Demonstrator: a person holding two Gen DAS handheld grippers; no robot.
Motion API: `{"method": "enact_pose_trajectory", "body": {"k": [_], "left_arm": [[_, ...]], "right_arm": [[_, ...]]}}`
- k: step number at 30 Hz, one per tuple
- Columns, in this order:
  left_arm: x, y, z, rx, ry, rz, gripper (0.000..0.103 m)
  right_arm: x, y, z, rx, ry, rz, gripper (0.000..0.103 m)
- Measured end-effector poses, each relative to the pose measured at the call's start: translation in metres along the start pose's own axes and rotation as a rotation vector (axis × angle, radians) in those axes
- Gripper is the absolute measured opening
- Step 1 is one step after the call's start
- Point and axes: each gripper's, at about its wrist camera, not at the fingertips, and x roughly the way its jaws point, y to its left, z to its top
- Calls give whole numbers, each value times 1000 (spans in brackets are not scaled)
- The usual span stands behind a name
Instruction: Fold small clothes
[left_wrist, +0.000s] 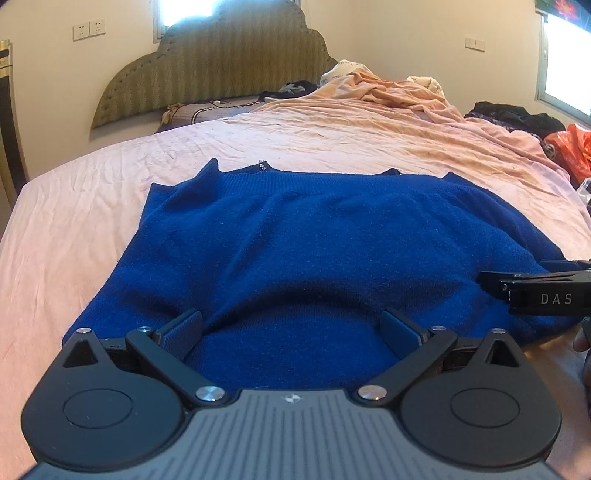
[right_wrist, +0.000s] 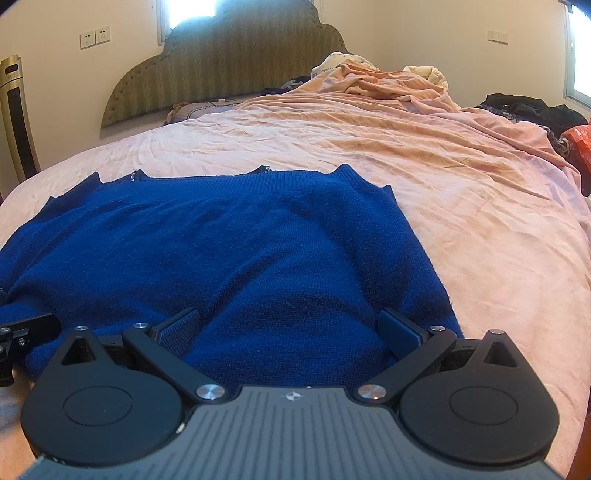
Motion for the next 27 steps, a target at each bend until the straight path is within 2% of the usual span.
{"method": "enact_pose_trajectory", "body": {"k": [9, 14, 16, 19, 27], "left_arm": [[0, 4, 1, -22, -6, -15, 103], [-2, 7, 0, -39, -13, -28, 103], [-2, 7, 0, -43, -14, -32, 103], [-3, 8, 0, -42, -14, -32, 103], [-3, 8, 0, -48, -15, -37, 103]], "right_arm": [[-2, 0, -1, 1, -9, -10, 101], [-25, -8, -12, 74, -73, 2, 102], [-28, -11, -17, 98, -40, 11, 102], [-31, -7, -21, 54, -18, 5, 102], [-31, 4, -24, 3, 3, -24, 103]]}}
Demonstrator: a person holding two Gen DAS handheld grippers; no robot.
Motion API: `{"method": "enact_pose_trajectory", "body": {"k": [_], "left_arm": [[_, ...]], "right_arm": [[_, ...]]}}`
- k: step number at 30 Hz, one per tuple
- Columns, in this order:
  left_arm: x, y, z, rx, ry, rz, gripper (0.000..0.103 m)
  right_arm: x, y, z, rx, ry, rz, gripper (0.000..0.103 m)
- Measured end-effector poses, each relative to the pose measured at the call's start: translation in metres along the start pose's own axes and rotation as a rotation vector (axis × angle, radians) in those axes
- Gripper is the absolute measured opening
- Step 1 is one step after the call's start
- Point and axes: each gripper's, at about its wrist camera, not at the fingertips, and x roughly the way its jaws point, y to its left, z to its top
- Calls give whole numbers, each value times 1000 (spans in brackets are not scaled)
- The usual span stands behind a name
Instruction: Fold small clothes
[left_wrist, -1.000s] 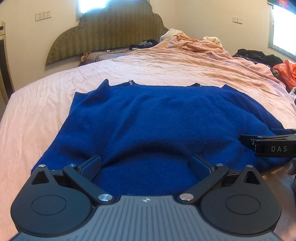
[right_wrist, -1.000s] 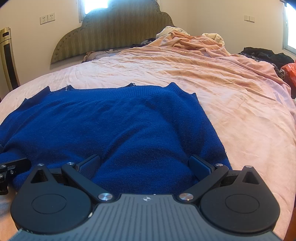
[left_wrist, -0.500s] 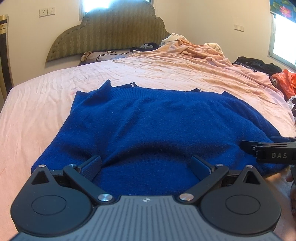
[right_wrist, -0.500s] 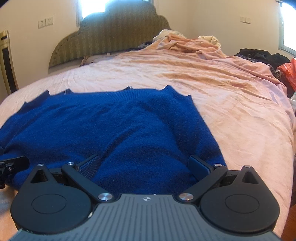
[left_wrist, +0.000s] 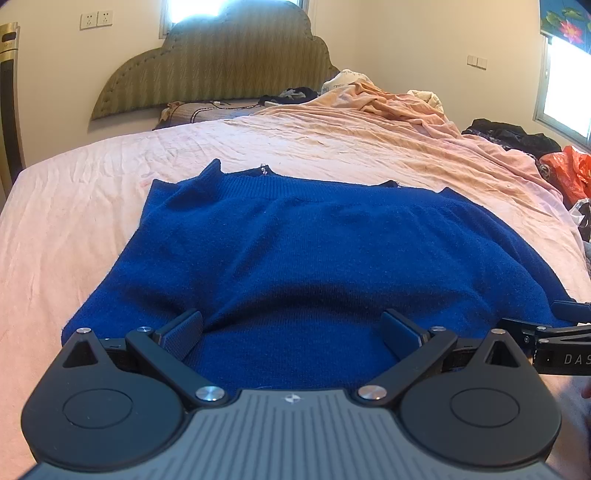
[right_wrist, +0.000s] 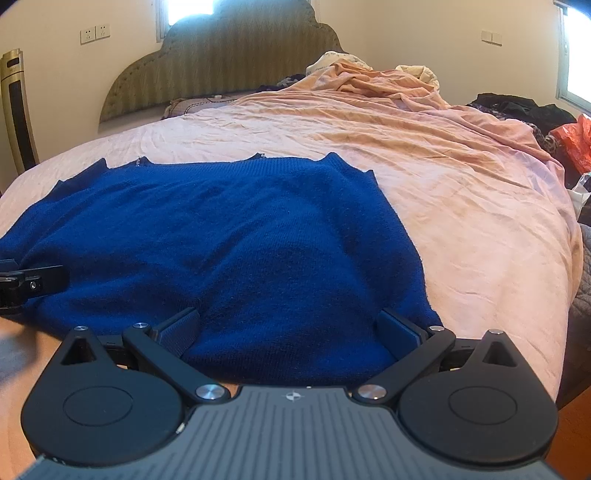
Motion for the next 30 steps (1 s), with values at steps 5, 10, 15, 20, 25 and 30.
{"method": "enact_pose_trajectory", "body": {"k": [5, 10, 15, 20, 25, 30], "left_arm": [[0, 1, 0, 0, 1, -2, 103], [0, 2, -1, -2, 0, -4, 103], [0, 1, -1, -5, -1, -6, 103], [0, 1, -1, -3, 0, -4, 103], [0, 1, 0, 2, 2, -2, 103], [1, 1, 0, 4, 3, 0, 103]], "right_arm": [[0, 0, 0, 0, 0, 0, 102], [0, 1, 0, -1, 0, -2, 102], [0, -1, 0, 0, -1, -2, 102], [-1, -1, 1, 0, -1, -2, 101], [-3, 0, -2, -4, -6, -6, 101], [-6, 0, -5, -2, -11, -2, 101]]}}
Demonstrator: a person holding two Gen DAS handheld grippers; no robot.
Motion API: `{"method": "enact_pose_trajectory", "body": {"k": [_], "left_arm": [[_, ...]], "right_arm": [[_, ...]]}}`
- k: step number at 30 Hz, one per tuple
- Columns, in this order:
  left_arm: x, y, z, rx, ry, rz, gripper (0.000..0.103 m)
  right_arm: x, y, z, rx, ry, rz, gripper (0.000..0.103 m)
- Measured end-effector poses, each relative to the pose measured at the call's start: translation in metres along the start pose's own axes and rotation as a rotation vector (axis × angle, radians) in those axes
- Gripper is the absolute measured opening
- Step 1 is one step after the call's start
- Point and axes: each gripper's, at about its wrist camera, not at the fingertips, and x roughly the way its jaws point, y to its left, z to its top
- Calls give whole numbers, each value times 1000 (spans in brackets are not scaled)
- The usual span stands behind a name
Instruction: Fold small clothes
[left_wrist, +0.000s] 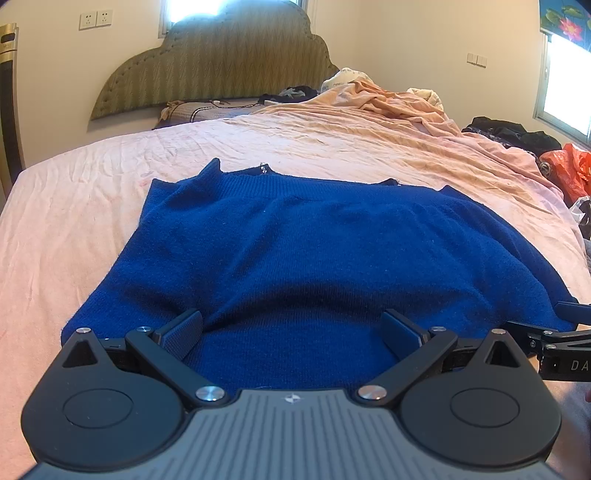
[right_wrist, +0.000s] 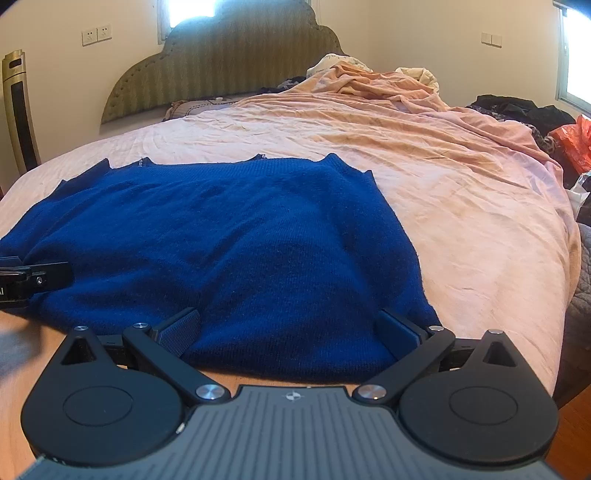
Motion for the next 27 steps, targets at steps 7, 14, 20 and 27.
{"method": "enact_pose_trajectory", "body": {"k": [7, 14, 20, 27], "left_arm": [[-14, 14, -1, -46, -23, -27, 103], [-58, 59, -18, -223, -31, -61, 103], [-53, 89, -22, -451, -11, -121, 103], [-46, 99, -24, -711, -17, -226, 103]], "right_arm": [[-1, 0, 0, 1, -1, 1, 101], [0, 0, 0, 3, 2, 11, 102], [0, 0, 1, 5, 1, 15, 102], [0, 0, 1, 5, 1, 15, 102]]}}
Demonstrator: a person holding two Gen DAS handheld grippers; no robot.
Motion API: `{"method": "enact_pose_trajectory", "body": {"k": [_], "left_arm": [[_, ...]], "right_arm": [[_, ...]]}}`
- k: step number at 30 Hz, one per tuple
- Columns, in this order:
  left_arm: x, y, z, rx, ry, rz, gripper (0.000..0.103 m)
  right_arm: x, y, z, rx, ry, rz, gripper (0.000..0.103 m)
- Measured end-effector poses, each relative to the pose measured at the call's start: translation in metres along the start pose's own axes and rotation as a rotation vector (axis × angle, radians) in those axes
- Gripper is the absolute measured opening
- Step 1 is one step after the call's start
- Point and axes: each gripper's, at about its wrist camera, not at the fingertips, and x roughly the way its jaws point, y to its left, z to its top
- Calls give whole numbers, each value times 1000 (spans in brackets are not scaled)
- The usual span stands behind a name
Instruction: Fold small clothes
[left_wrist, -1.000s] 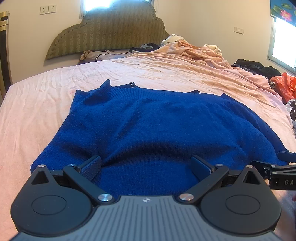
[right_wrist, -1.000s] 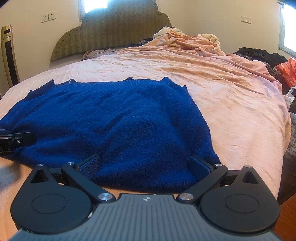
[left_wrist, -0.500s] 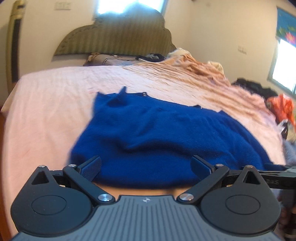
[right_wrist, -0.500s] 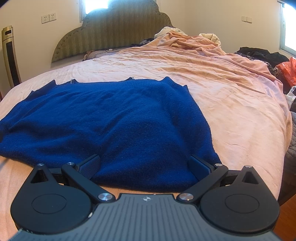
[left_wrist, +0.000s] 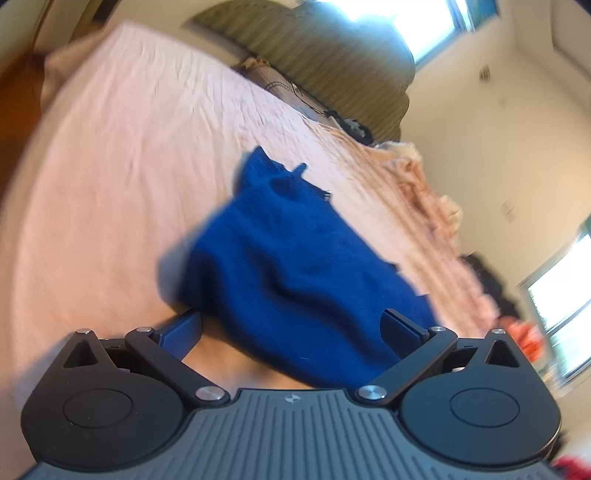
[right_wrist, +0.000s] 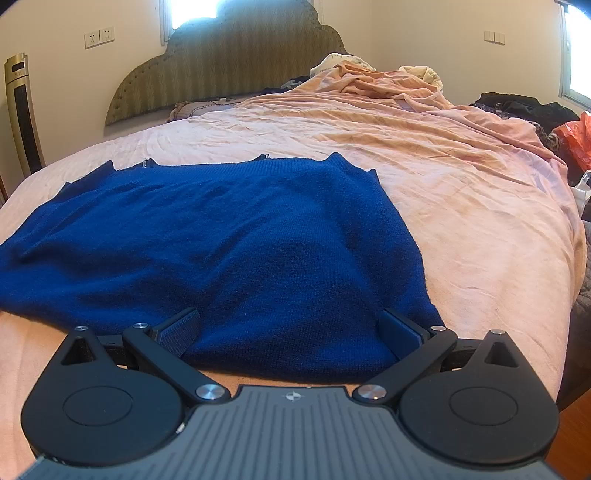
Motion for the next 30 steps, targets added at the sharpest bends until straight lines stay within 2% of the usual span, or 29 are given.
{"method": "enact_pose_trajectory", "body": {"k": [4, 7, 9, 11, 14, 16, 18, 22, 24, 30], "left_arm": [[-6, 18, -4, -237, -47, -122, 103], [-1, 20, -1, -258, -54, -133, 103], [3, 18, 3, -251, -61, -108, 103], [7, 13, 9, -241, -73, -25, 103], [6, 9, 10, -270, -87, 15, 103], [5, 9, 5, -296, -58, 25, 103], [5, 7, 1, -273, -62, 25, 103], [19, -1, 3, -148, -139, 97, 102], [24, -8, 4, -117, -156, 129, 102], [32, -11, 0, -37, -204, 92, 101]], "right_arm": [[0, 0, 0, 2, -1, 2, 102], [0, -1, 0, 2, -1, 1, 102], [-1, 0, 0, 3, -2, 1, 102], [-1, -1, 0, 3, -1, 1, 102], [-1, 0, 0, 5, -3, 2, 102], [-1, 0, 0, 3, -2, 0, 102], [-1, -1, 0, 3, -2, 1, 102], [0, 1, 0, 5, -2, 6, 103], [0, 3, 1, 8, -4, 10, 103], [-1, 8, 0, 17, -8, 18, 103]]}}
